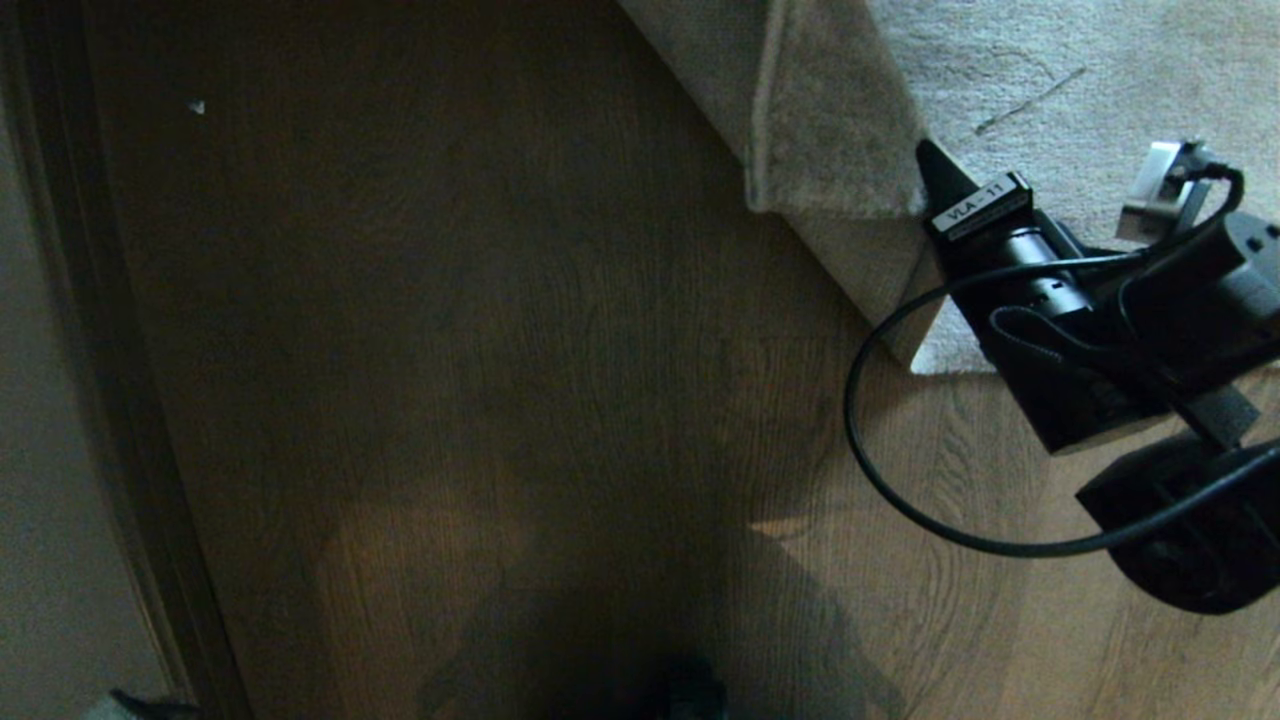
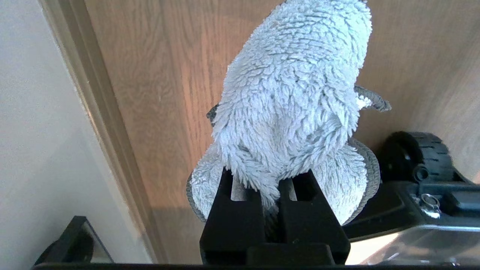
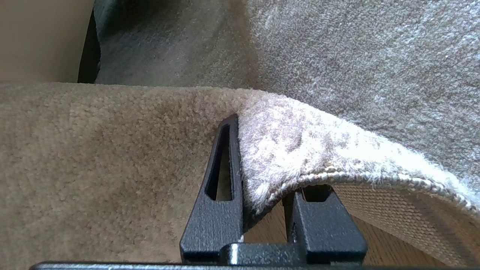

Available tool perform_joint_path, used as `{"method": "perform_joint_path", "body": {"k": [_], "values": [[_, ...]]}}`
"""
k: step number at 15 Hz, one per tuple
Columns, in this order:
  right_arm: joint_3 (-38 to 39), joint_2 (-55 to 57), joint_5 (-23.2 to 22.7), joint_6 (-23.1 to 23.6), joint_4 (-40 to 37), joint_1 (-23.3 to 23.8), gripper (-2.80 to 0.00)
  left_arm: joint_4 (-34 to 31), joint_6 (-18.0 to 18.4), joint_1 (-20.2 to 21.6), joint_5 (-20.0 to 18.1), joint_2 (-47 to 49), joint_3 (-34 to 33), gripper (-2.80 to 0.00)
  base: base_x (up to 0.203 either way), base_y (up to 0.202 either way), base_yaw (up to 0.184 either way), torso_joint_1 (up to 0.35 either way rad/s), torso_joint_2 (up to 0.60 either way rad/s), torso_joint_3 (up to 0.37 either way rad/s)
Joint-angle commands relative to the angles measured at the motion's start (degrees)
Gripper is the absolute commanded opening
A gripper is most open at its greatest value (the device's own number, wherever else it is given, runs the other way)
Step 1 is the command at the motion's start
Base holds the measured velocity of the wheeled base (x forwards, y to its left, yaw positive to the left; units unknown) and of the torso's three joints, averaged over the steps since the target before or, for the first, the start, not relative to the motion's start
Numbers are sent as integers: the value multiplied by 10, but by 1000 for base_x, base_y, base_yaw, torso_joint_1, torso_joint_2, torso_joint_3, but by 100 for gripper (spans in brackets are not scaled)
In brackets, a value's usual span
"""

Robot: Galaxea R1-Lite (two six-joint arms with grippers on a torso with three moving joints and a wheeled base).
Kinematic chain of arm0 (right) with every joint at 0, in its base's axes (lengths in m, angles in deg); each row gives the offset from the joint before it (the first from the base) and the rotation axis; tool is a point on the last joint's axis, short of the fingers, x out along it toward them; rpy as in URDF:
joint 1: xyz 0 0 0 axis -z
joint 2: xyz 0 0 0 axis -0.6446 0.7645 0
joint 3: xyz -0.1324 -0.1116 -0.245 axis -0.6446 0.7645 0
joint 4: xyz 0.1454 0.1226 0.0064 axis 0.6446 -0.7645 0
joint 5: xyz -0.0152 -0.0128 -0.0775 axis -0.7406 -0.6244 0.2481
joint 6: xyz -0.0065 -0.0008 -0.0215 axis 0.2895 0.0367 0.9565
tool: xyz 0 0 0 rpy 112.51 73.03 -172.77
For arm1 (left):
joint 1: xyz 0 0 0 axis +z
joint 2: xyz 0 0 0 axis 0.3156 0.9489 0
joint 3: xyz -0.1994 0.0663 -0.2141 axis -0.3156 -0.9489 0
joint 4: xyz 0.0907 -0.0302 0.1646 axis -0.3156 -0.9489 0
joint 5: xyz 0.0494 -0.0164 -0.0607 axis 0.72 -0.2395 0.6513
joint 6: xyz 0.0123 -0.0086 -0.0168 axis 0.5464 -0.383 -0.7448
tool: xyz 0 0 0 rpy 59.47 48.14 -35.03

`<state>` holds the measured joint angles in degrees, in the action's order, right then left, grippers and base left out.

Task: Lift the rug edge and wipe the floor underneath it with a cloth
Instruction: Lay down the carpet

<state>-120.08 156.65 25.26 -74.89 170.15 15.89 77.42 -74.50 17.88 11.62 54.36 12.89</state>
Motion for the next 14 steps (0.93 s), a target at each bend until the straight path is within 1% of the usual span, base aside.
{"method": "perform_joint_path", "body": {"k": [1,2,3,6,8,14], "values": [[1,4,1,-2,27,-1,-280,-20,18,3,-3,-88,4,-280,0,0,0,0,0,0],[4,4,1,-3,27,-1,-280,-12,35,3,-3,-88,2,-280,0,0,0,0,0,0],[7,3,1,-3,27,-1,-280,-6,38,3,-4,-88,-1,-280,0,0,0,0,0,0],[24,7,-1,12,27,-1,-280,-5,36,3,-4,-88,-1,-280,0,0,0,0,0,0],[26,0,0,10,27,-1,-280,-5,36,3,-4,-88,-1,-280,0,0,0,0,0,0],[27,-23,3,-35,27,-1,-280,-5,36,3,-4,-88,-1,-280,0,0,0,0,0,0]]}}
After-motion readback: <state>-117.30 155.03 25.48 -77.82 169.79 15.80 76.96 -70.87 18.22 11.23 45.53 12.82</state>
